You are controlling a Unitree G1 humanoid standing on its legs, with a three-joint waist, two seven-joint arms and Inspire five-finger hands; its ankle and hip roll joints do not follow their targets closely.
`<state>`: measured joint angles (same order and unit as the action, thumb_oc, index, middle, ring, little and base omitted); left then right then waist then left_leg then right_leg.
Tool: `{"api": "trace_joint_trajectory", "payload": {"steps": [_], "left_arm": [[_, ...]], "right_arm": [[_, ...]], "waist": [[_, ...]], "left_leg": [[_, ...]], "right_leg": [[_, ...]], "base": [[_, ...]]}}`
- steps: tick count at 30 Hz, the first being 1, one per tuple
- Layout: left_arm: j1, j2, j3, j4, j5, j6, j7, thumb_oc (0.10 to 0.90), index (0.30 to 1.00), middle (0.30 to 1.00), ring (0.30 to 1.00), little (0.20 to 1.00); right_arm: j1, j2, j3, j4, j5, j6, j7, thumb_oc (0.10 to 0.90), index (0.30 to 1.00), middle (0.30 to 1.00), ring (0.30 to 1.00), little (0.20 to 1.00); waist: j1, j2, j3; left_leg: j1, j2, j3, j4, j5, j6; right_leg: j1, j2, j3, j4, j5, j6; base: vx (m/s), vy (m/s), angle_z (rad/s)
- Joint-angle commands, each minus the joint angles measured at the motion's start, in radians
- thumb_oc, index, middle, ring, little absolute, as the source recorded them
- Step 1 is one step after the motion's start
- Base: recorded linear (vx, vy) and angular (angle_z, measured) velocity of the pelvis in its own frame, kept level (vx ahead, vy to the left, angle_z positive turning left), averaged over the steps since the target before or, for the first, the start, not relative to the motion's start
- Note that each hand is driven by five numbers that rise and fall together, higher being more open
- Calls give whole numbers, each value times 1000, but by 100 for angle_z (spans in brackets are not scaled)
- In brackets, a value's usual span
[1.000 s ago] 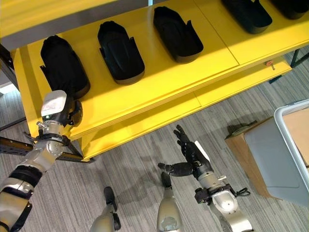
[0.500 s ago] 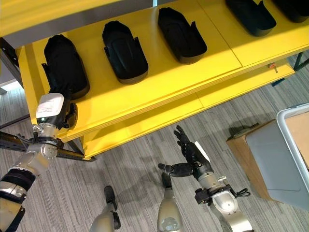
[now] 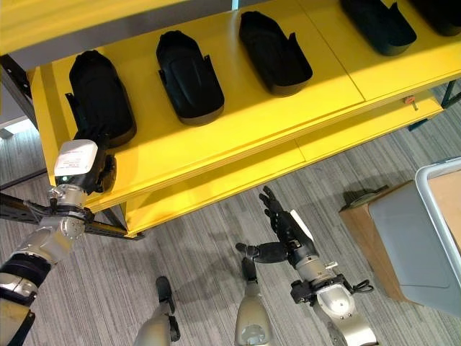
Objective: Move parts from the plastic box to the shelf.
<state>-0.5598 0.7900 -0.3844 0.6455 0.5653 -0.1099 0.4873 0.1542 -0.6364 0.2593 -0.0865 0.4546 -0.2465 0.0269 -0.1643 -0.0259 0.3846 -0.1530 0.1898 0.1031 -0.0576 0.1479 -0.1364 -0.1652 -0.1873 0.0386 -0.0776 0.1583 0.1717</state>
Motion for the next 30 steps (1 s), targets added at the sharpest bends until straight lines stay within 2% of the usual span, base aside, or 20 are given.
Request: {"api": "trace_joint_trajectory", "payload": {"steps": [1,9,30], "left_arm": [[8,105,83,-36,40,-11,23,900,1000,1000,1000,1000],[92,116,120,-125,86,-21,13,900,1000,1000,1000,1000],[141,126,134,-125,132,-20,6,900,1000,1000,1000,1000]], "right_arm": [[-8,-24,-77,-127,19,-98,13,900,1000,1000,1000,1000],[-2,-19,-94,-124,15,-95,11,900,1000,1000,1000,1000],[-3,-21,-98,-124,13,-91,15,900,1000,1000,1000,1000]], "waist": [[-1,-28,-68],[5,-26,-67],[9,-23,-68]], "left_leg": [[-52,24,-26,132,-71,13],[-50,23,-27,132,-73,14],[-49,20,-30,134,-74,17]], "right_leg": [[-47,-5,-8,114,-69,-24],[-45,-4,-8,112,-70,-26],[-41,-4,-8,111,-69,-28]], "base": [[0,0,0],[0,0,0],[0,0,0]]}}
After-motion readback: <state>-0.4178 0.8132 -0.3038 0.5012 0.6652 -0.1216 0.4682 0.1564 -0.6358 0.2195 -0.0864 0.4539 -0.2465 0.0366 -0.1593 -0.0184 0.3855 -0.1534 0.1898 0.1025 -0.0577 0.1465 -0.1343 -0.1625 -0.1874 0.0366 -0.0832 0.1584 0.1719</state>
